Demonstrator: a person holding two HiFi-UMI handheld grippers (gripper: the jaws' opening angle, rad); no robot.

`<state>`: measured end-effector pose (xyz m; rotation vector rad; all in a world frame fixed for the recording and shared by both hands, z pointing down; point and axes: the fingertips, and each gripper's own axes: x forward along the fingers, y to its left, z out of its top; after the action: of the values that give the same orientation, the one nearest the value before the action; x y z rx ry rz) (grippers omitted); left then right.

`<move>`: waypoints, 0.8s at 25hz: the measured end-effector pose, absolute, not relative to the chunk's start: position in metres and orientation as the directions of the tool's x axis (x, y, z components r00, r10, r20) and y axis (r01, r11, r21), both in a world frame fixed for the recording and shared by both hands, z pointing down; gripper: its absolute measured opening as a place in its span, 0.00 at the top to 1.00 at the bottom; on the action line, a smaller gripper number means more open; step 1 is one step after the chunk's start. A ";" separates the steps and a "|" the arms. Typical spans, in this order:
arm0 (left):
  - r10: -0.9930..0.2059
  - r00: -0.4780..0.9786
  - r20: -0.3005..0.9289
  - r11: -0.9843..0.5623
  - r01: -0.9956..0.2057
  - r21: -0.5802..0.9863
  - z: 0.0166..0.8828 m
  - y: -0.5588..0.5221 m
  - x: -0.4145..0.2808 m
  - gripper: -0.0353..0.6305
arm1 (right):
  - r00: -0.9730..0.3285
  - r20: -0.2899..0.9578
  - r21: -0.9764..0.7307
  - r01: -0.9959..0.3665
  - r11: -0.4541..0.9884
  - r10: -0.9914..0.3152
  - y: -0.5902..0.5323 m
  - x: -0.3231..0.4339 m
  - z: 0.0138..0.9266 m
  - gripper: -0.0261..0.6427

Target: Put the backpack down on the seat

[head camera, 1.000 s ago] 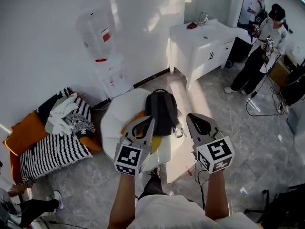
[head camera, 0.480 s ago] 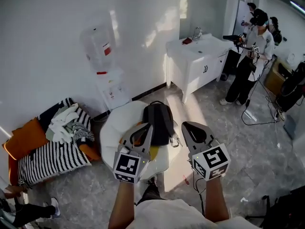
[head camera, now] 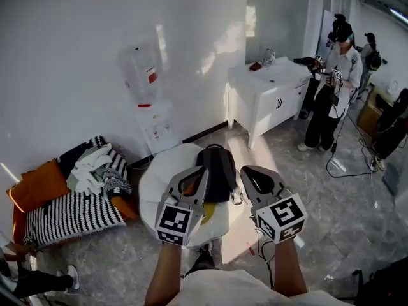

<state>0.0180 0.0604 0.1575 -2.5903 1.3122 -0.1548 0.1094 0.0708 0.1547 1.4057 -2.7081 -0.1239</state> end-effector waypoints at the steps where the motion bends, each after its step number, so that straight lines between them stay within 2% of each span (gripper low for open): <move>1: -0.804 0.594 -0.015 -0.571 -0.780 -0.255 0.156 0.062 0.019 0.95 | -0.574 0.037 0.113 -0.811 0.574 -0.818 0.072 0.110 0.153 0.96; 8: -0.802 0.597 -0.019 -0.572 -0.777 -0.264 0.154 0.068 0.021 0.95 | -0.567 0.070 0.181 -0.802 0.569 -0.821 0.075 0.108 0.155 0.96; 20: -0.802 0.597 -0.001 -0.575 -0.773 -0.266 0.162 0.079 0.026 0.95 | -0.557 0.076 0.182 -0.808 0.560 -0.827 0.084 0.114 0.161 0.96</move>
<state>0.0261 0.0791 0.1620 -2.5872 1.2994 -0.1742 0.1137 0.0842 0.1613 1.3925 -2.6374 -0.1896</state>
